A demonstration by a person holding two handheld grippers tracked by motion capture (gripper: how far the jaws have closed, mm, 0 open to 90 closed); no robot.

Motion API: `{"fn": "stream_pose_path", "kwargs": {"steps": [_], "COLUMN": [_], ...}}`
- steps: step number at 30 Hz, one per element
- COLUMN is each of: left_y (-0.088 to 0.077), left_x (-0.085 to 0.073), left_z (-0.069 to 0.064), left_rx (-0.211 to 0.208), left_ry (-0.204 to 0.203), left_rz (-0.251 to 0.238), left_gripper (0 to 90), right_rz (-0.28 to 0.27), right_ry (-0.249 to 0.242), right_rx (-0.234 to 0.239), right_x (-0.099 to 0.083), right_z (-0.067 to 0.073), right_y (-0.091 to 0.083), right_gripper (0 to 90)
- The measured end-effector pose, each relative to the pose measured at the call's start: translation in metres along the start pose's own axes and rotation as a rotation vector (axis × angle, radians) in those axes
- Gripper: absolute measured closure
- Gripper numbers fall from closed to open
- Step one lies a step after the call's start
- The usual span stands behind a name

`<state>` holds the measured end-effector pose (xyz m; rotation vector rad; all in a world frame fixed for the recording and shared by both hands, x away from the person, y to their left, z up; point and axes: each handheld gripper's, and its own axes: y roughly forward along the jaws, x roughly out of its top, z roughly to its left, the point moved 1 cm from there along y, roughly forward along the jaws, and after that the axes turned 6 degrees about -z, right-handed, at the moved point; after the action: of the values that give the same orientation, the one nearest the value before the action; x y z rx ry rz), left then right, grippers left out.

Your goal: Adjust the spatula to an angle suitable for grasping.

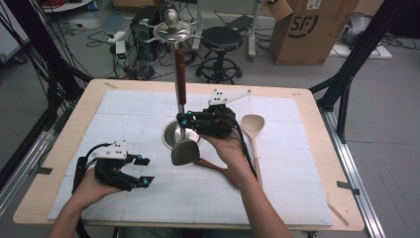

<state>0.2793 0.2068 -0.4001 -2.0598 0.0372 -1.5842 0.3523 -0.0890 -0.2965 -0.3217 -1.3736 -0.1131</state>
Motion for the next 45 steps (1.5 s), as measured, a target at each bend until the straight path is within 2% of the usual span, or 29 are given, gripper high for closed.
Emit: {"fn": "stream_pose_path", "kwargs": {"steps": [9,24,45], "left_y": [-0.001,-0.002,-0.002], "left_x": [0.000,-0.002,-0.002], "left_z": [0.000,0.001,0.000], "left_rx": [-0.003,0.001,-0.002], "left_ry": [-0.003,-0.001,-0.001], "left_rz": [-0.003,-0.002,-0.007], "left_gripper": [33.4,33.5,33.5], "right_rz": [0.000,0.013,0.022], "right_ry": [0.000,-0.004,-0.005], "right_rx": [-0.012,-0.052,-0.083], "right_x": [0.010,0.011,0.015], "right_z": [-0.004,-0.010,-0.017], "right_y": [0.005,0.009,0.020], "right_gripper": [83.7,83.7,83.6]}}
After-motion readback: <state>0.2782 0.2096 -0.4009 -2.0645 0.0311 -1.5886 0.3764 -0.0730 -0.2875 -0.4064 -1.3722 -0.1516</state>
